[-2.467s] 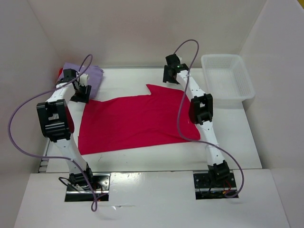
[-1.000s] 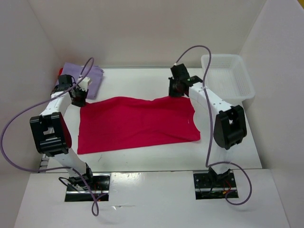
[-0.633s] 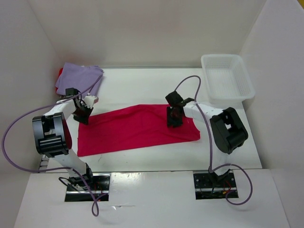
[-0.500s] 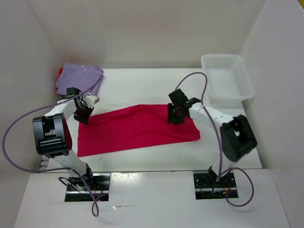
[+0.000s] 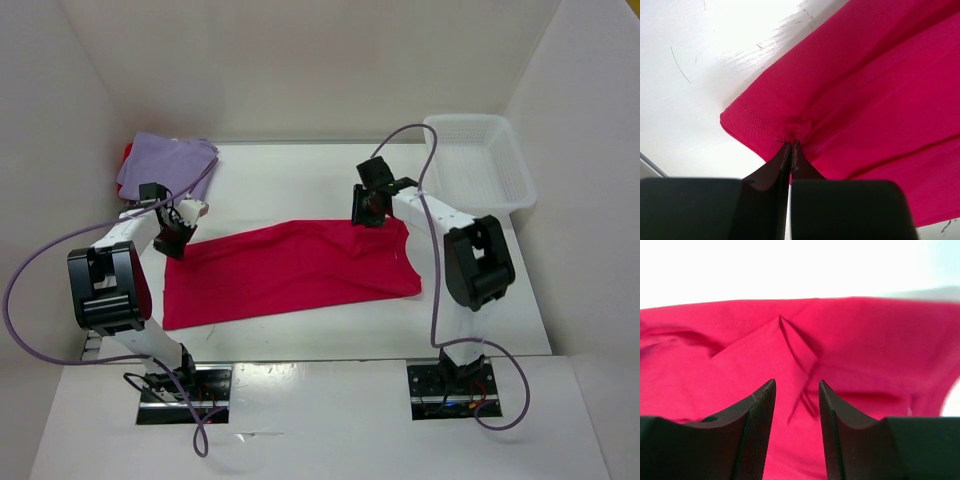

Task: Fold and stack the t-shirts
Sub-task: Fold the other side of the tshirt into a rectangle

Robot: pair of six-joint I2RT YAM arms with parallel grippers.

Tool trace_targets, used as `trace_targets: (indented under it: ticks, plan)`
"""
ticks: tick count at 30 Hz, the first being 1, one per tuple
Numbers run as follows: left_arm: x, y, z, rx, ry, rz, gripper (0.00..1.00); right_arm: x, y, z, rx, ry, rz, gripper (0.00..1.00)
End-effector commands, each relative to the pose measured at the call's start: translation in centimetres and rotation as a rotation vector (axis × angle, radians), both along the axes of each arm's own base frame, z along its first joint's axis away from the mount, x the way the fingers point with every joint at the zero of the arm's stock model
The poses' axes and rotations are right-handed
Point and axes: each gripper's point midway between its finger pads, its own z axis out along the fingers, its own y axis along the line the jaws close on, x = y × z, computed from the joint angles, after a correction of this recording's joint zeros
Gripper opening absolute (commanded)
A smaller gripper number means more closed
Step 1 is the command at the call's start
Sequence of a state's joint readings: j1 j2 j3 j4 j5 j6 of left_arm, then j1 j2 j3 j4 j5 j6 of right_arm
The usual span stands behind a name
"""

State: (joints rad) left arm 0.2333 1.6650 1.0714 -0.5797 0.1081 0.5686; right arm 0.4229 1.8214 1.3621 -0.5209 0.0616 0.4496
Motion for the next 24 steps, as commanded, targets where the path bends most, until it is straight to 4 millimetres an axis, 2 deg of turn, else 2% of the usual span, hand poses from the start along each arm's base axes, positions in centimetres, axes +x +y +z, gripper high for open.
trace_targets:
  ticks: [1,4,11,12,14,15,16,17,18,20,21,22,24]
  plan:
    - [0.5,0.1,0.8,0.003,-0.019,0.012,0.0,1.8,2.0,0.0,0.025,-0.014,0.072,0.46]
    - [0.5,0.1,0.8,0.003,-0.019,0.012,0.0,1.7,2.6,-1.4,0.045,0.026,0.082,0.46]
    - [1.1,-0.2,1.2,-0.024,-0.041,0.034,0.0,1.3,2.5,-4.3,0.025,0.089,0.071,0.46]
    - [1.4,-0.2,1.6,-0.022,-0.053,0.034,0.0,1.5,2.6,-4.4,0.024,0.091,0.071,0.42]
    - [1.8,-0.1,1.9,-0.023,-0.063,0.043,0.0,1.4,2.7,-4.4,0.033,0.094,0.077,0.3]
    - [2.1,-0.1,2.3,-0.024,-0.075,0.052,0.0,1.4,2.7,-4.4,0.033,0.094,0.077,0.14]
    - [2.4,0.0,2.0,-0.028,-0.078,0.061,0.0,1.5,2.5,-4.4,0.023,0.09,0.07,0.05]
    - [3.1,0.1,2.8,-0.023,-0.101,0.061,0.0,2.0,2.5,-3.6,0.023,0.067,0.065,0.0]
    - [4.0,0.5,3.0,-0.014,-0.128,0.08,0.0,2.1,2.3,-3.7,0.01,0.061,0.056,0.0]
    - [5.4,0.9,4.0,-0.008,-0.17,0.113,0.0,4.7,1.1,-1.2,-0.007,-0.021,0.013,0.0]
    - [7.0,1.5,5.3,0.009,-0.22,0.13,0.0,5.3,0.6,-0.5,-0.016,-0.036,-0.006,0.0]
    - [7.6,1.6,6.1,0.009,-0.243,0.137,0.0,6.9,0.4,1.5,-0.011,-0.092,-0.015,0.0]
    - [9.2,2.1,7.5,0.021,-0.297,0.154,0.0,8.3,-1.1,3.2,-0.018,-0.123,-0.042,0.0]
